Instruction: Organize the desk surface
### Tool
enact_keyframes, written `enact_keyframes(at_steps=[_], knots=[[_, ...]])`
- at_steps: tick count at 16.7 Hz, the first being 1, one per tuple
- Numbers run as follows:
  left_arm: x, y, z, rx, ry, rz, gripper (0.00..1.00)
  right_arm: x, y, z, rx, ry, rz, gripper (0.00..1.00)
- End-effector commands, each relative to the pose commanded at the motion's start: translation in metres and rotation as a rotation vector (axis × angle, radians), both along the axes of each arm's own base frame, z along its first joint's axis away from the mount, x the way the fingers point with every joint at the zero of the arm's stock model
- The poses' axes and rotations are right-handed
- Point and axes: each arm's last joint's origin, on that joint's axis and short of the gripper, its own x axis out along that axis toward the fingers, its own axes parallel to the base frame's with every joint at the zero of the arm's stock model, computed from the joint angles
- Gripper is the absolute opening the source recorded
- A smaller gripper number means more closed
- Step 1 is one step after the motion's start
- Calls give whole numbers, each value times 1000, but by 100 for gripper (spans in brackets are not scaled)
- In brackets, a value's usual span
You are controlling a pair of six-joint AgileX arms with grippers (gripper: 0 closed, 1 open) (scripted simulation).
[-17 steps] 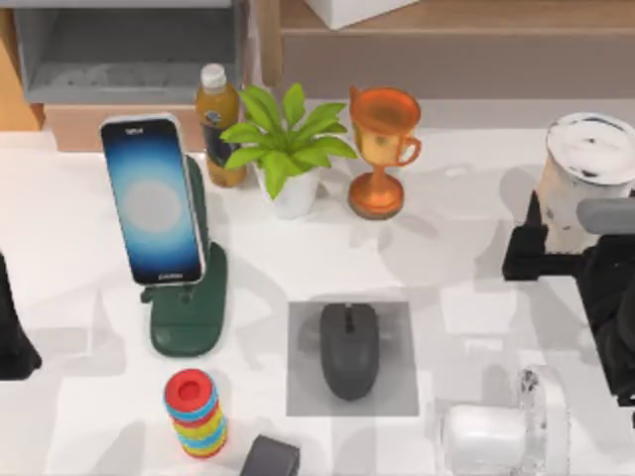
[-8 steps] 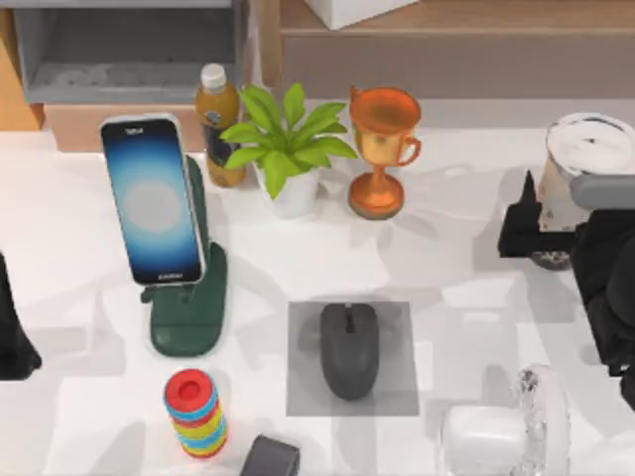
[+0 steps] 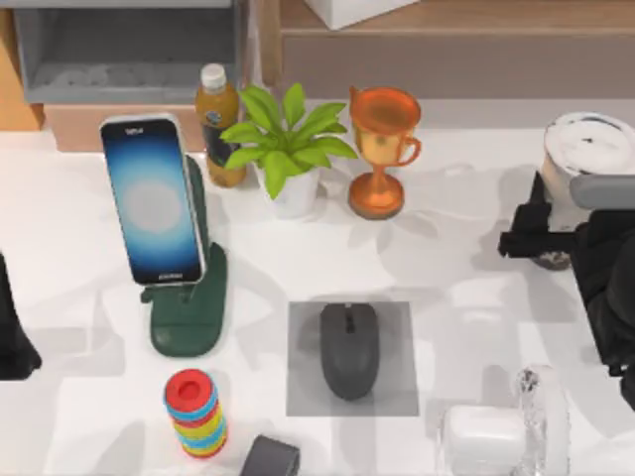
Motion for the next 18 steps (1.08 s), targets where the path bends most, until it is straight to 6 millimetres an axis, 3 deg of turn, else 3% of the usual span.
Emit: enact_keyframes(at_steps=[5,18], knots=[[0,0,0,0,0,0,100,0,0,0,0,0,0,2],[0,0,0,0,0,0,100,0,0,8,2,-1,0,0]])
